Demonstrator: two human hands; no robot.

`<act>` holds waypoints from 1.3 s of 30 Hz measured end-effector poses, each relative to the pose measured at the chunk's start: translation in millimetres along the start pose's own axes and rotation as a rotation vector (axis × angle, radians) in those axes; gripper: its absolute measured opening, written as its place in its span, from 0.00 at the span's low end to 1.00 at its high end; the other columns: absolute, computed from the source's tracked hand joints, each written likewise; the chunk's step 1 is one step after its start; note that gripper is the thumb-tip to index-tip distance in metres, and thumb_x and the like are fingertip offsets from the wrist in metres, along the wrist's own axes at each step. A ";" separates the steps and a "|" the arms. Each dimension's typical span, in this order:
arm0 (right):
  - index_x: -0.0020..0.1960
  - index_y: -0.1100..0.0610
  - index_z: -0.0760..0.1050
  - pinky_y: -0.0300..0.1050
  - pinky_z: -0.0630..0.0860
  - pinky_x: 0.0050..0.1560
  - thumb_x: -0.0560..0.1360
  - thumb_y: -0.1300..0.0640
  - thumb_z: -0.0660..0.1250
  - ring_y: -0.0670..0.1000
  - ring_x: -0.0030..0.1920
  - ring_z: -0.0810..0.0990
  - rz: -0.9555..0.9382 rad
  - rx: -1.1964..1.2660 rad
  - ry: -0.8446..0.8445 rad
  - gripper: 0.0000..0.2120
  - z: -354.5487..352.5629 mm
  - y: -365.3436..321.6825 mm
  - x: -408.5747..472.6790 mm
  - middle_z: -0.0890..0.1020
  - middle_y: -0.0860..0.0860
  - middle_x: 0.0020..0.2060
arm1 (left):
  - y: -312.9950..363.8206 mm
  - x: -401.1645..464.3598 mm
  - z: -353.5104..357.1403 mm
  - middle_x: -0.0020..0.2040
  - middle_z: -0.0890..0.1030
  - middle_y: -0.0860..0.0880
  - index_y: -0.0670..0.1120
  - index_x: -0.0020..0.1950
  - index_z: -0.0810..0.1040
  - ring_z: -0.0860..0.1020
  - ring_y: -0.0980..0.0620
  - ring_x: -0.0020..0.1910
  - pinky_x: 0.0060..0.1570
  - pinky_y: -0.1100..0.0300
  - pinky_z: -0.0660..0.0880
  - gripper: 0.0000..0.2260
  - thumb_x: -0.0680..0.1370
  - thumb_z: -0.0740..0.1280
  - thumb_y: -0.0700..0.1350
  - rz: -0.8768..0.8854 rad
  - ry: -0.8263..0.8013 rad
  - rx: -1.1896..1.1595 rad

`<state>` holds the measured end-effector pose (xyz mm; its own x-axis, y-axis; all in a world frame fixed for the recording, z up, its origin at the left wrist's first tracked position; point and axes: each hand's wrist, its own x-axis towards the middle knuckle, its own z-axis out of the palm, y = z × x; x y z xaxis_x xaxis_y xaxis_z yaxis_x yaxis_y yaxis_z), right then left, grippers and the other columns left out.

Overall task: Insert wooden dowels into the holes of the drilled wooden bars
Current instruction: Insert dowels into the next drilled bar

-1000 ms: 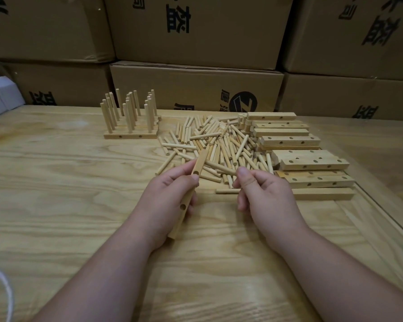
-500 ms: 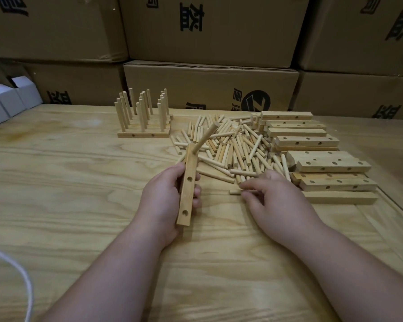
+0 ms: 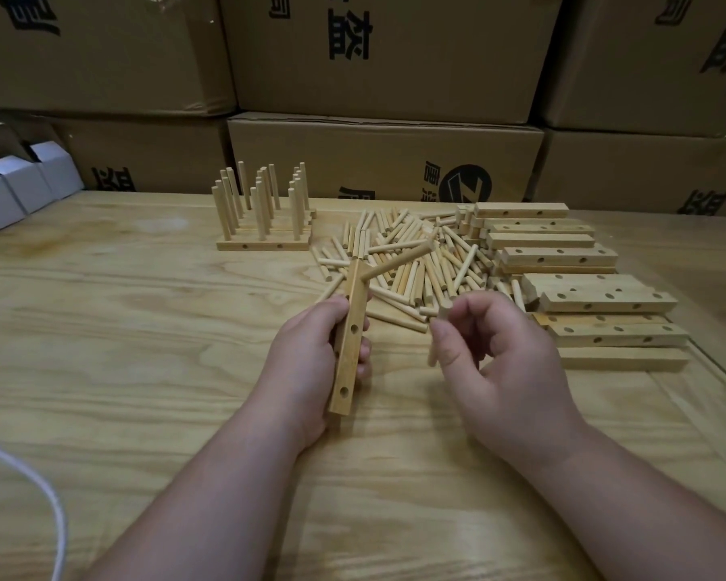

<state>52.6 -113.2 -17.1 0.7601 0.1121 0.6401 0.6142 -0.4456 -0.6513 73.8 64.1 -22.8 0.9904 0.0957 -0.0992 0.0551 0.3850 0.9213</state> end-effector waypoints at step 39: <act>0.47 0.48 0.80 0.54 0.77 0.33 0.74 0.55 0.71 0.52 0.38 0.83 0.042 0.129 -0.048 0.03 1.5 6.5 -2.9 0.84 0.53 0.38 | -2.4 -1.6 1.9 0.33 0.75 0.48 0.42 0.59 0.81 0.73 0.53 0.28 0.25 0.61 0.71 0.12 0.83 0.61 0.46 0.074 0.002 0.161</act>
<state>54.7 -115.1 -23.8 0.7928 0.1396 0.5933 0.6019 -0.3332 -0.7258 72.3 61.3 -24.1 0.9923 0.1207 -0.0292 0.0013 0.2252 0.9743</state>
